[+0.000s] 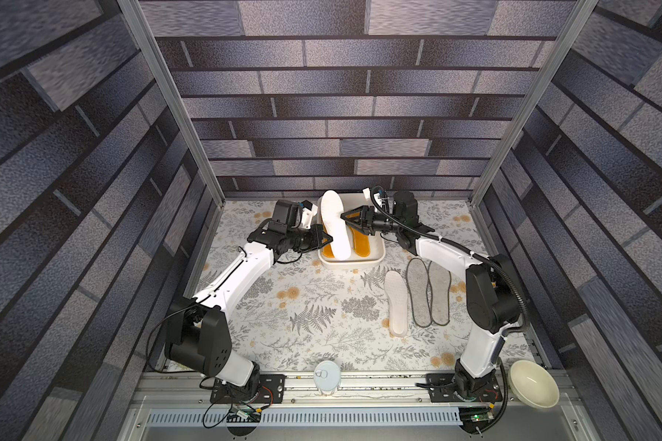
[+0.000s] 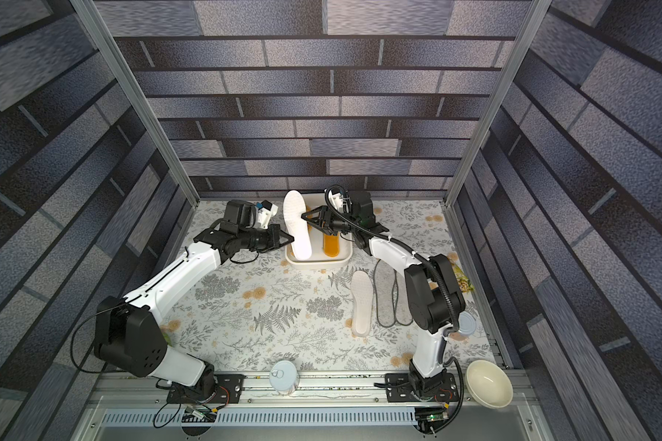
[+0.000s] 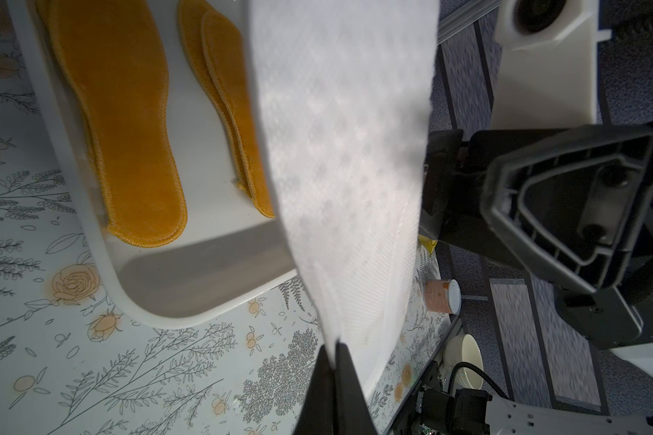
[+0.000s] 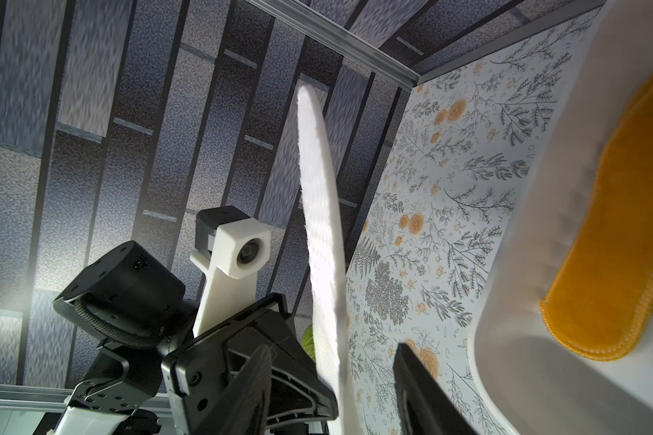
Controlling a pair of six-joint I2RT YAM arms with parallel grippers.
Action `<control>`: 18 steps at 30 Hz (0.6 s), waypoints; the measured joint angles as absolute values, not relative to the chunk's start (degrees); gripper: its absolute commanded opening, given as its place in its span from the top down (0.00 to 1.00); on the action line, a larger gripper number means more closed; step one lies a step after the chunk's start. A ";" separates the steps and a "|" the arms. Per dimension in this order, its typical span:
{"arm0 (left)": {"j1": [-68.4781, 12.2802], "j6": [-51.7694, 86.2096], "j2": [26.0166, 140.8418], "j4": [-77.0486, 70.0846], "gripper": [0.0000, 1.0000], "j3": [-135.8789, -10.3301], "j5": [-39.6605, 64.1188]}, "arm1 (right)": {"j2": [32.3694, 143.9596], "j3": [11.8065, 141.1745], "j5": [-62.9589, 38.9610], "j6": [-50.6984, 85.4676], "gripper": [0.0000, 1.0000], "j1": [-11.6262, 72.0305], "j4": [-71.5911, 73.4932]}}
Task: Put the insoles into the storage box
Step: Place the insole in the storage box.
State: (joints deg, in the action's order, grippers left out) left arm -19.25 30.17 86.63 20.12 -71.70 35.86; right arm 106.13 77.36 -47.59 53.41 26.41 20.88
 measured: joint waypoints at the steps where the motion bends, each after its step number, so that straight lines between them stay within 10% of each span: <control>1: -19.25 30.15 86.76 20.12 1.00 -71.70 36.01 | 106.10 77.36 -47.57 53.04 0.51 26.63 20.58; 18: -17.74 30.04 89.56 20.78 1.00 -75.70 37.12 | 103.61 75.44 -43.86 45.30 0.81 29.04 10.39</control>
State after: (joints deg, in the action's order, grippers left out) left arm -17.74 30.04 89.56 20.78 -75.70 37.12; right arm 103.61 75.44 -43.86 45.30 29.04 10.39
